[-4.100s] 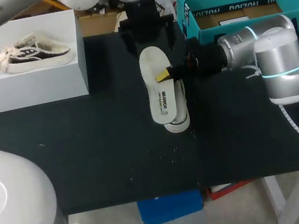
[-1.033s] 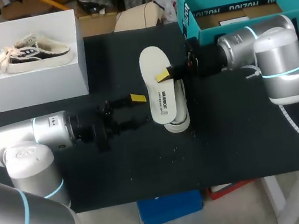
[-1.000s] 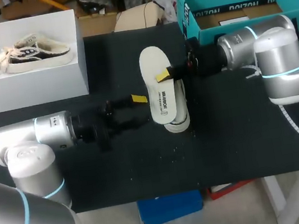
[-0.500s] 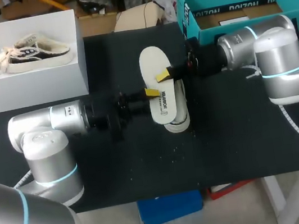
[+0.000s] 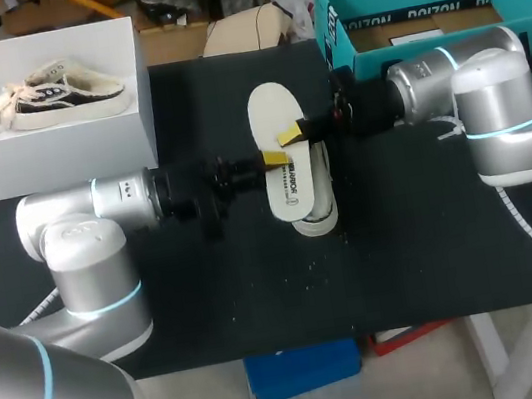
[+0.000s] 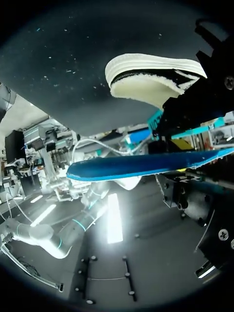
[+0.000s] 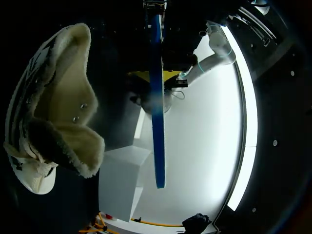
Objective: Take the shoe out of the shoebox, open the shoe tongue, remove and reinsert the insole, then place the shoe into the shoebox
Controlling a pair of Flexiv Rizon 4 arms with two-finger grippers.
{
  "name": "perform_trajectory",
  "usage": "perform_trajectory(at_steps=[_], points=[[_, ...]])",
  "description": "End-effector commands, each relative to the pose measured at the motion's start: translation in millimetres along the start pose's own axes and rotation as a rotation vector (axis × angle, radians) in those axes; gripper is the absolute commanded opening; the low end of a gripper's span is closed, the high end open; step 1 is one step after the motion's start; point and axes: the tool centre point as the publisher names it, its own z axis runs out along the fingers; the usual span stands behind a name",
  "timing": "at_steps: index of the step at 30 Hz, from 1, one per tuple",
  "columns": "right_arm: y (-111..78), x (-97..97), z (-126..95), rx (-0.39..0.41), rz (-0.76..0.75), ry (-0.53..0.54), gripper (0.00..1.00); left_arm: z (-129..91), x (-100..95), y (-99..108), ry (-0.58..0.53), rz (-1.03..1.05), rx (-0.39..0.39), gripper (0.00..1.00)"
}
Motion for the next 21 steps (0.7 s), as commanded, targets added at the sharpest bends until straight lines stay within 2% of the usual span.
perform_trajectory(at_steps=[1, 3, 6, 7, 9, 10, 11, 16, 21], points=[[0.1, 0.5, 0.6, -0.001, 0.001, -0.003, 0.0, 1.8, -0.3, 0.1, -0.003, 0.011, -0.006, 0.39], [0.1, 0.5, 0.6, -0.001, 0.001, -0.003, 0.0, 2.2, -0.3, 0.6, -0.003, 0.011, -0.005, 0.19], [0.1, 0.5, 0.6, -0.001, 0.001, -0.003, 0.0, 3.9, 0.4, 0.5, -0.008, 0.01, 0.004, 0.14], [0.1, 0.5, 0.6, -0.001, 0.001, -0.003, 0.0, 4.3, 0.6, 0.3, -0.007, 0.01, 0.007, 0.0], [0.1, 0.5, 0.6, -0.001, 0.001, -0.003, 0.0, 4.5, 0.6, 0.2, -0.007, 0.013, 0.009, 0.0], [0.1, 0.5, 0.6, -0.001, 0.001, -0.003, 0.07, 4.7, 0.4, 0.0, -0.007, 0.014, 0.009, 0.0], [-0.3, 0.6, -0.1, -0.007, 0.004, -0.012, 1.0, 4.5, -0.4, -0.3, -0.007, 0.015, 0.008, 0.0], [-3.9, 4.3, -13.2, -0.017, 0.022, -0.12, 1.0, -1.3, -5.8, -4.1, 0.016, -0.006, 0.013, 0.0], [-9.0, 11.6, -29.4, 0.006, 0.045, -0.336, 1.0, -17.1, -4.0, -20.2, 0.125, -0.121, 0.032, 0.0]])
